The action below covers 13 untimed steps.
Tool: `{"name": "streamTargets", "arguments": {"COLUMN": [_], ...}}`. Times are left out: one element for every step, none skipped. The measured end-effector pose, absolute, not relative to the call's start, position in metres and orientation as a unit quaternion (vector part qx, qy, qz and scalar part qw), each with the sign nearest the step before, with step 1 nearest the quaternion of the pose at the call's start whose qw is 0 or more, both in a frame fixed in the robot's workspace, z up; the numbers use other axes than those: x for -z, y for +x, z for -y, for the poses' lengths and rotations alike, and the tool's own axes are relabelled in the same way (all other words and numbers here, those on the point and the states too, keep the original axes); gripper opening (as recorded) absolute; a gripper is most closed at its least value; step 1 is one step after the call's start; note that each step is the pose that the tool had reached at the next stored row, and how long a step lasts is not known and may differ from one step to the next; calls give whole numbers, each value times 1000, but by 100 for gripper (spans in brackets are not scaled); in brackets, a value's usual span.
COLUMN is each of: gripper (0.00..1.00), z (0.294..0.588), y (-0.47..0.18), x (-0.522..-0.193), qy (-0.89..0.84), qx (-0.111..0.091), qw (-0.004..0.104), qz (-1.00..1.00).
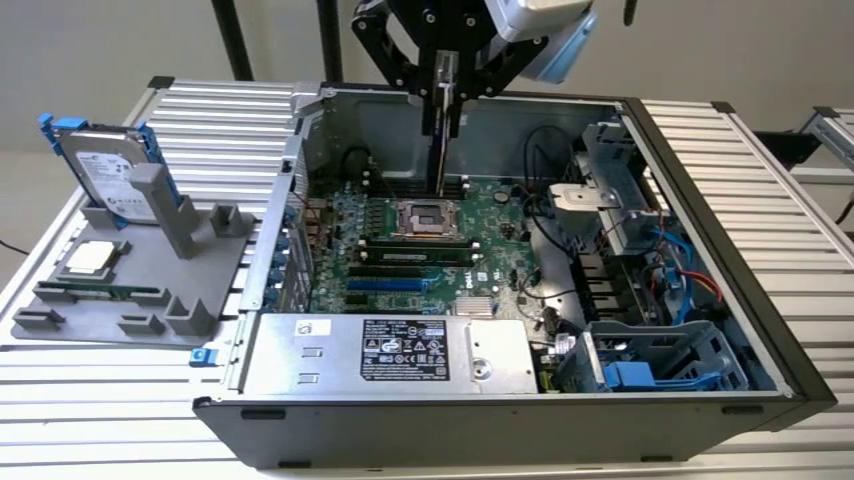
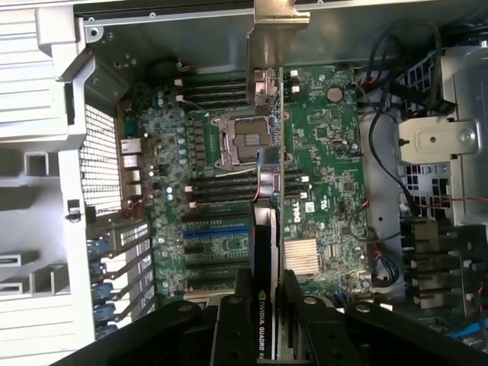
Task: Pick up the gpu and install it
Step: 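Insert the gpu into the slot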
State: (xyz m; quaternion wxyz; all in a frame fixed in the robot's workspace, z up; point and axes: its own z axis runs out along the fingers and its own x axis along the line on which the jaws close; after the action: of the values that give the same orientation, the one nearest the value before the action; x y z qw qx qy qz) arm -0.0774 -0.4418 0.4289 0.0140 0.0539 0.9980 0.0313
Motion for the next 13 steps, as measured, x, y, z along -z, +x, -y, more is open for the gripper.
{"name": "streamTargets", "arguments": {"gripper": [0, 0, 0, 0, 0, 0, 0, 0, 0, 0, 0, 0, 0], "z": [442, 442, 442, 442, 442, 442, 442, 442, 442, 442, 442, 442, 442], "y": [-77, -77, -77, -77, -77, -77, -77, -77, -77, -77, -76, -76, -76], "x": [-429, -429, -429, -429, -429, -429, -429, -429, -429, -429, -429, -429, -429], "qy": [54, 54, 54, 54, 54, 54, 54, 54, 54, 54, 54, 54, 54], "qx": [-31, -31, -31, -31, -31, -31, -31, -31, -31, -31, -31, -31, -31], "qw": [14, 14, 14, 14, 14, 14, 14, 14, 14, 14, 14, 14, 14], "qz": [-998, -998, -998, -998, -998, -998, -998, -998, -998, -998, -998, -998, -998]}}
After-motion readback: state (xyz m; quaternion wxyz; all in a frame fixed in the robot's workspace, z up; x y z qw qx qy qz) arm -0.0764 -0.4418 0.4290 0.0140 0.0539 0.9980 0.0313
